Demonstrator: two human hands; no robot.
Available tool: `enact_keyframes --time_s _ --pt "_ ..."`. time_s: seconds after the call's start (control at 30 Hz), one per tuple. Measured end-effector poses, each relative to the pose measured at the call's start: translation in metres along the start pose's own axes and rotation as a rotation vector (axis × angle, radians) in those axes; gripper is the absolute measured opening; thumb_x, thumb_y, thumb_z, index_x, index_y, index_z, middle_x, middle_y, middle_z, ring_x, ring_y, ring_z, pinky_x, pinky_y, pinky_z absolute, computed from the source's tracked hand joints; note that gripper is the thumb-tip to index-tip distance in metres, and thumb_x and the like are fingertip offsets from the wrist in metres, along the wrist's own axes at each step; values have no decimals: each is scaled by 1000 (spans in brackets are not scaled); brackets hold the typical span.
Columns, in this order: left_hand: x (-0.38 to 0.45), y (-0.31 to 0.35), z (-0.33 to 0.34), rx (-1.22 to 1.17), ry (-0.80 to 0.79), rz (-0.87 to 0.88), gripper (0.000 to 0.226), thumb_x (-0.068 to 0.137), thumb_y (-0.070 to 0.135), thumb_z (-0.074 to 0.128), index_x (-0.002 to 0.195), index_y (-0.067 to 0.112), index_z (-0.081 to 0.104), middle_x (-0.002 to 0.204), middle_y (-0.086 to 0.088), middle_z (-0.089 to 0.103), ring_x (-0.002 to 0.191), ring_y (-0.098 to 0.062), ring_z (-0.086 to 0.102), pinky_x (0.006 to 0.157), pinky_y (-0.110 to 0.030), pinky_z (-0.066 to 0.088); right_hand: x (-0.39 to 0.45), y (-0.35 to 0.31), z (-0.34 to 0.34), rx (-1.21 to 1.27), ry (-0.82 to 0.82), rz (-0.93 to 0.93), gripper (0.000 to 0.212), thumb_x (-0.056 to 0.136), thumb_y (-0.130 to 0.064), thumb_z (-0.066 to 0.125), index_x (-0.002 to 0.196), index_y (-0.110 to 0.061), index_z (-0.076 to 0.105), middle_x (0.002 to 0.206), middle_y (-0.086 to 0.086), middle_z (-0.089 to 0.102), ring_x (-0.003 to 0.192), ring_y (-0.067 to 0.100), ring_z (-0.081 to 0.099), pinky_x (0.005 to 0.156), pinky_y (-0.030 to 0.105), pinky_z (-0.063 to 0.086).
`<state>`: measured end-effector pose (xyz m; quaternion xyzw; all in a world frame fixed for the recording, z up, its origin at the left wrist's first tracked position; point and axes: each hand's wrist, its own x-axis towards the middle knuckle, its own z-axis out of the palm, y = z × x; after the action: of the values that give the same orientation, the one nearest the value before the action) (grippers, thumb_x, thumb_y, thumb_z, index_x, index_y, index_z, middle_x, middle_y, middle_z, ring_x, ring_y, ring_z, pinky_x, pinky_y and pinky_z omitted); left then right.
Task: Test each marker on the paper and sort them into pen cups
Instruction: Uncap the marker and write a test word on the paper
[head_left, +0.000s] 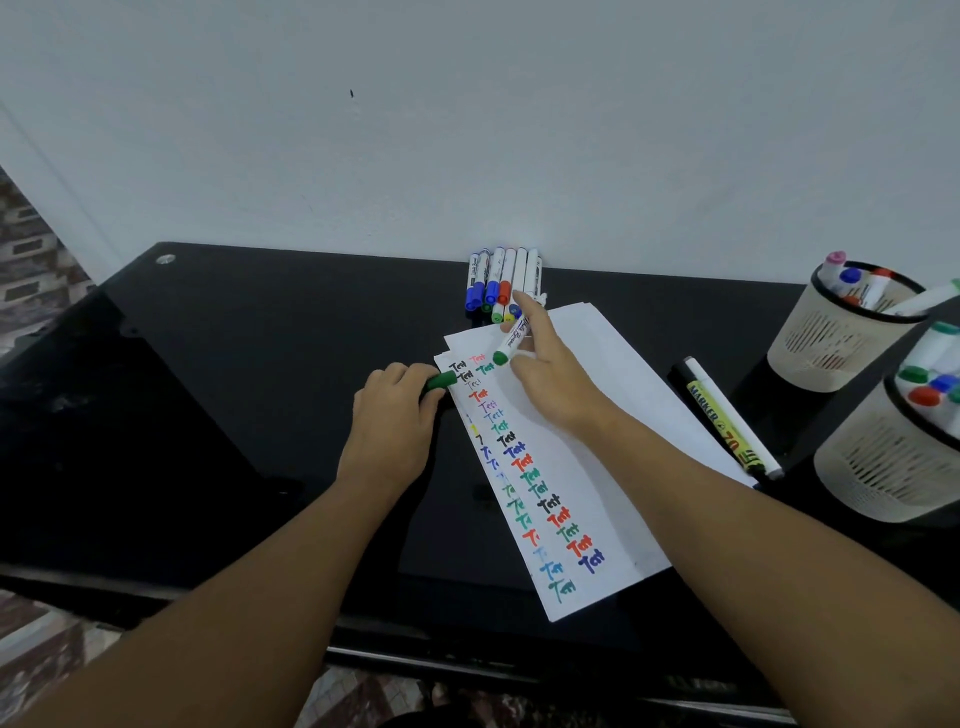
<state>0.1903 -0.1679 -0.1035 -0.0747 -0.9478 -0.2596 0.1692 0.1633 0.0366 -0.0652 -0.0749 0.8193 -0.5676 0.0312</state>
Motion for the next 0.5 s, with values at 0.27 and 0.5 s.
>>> enact_keyframes --time_s 0.27,0.5 --pt "0 -1 -1 -58 0 18 20 104 26 52 122 24 62 106 7 63 96 -13 52 93 -43 48 -12 -11 -13 -184 40 -56 49 108 -26 51 148 -48 33 119 5 69 73 16 69 86 47 60" --pt "-1 -1 -1 -73 16 45 21 104 27 52 122 24 61 104 8 65 90 -11 53 89 -44 49 -23 -6 -27 -790 -53 -69 30 106 -39 54 135 -33 55 128 -3 65 110 16 61 94 36 52"
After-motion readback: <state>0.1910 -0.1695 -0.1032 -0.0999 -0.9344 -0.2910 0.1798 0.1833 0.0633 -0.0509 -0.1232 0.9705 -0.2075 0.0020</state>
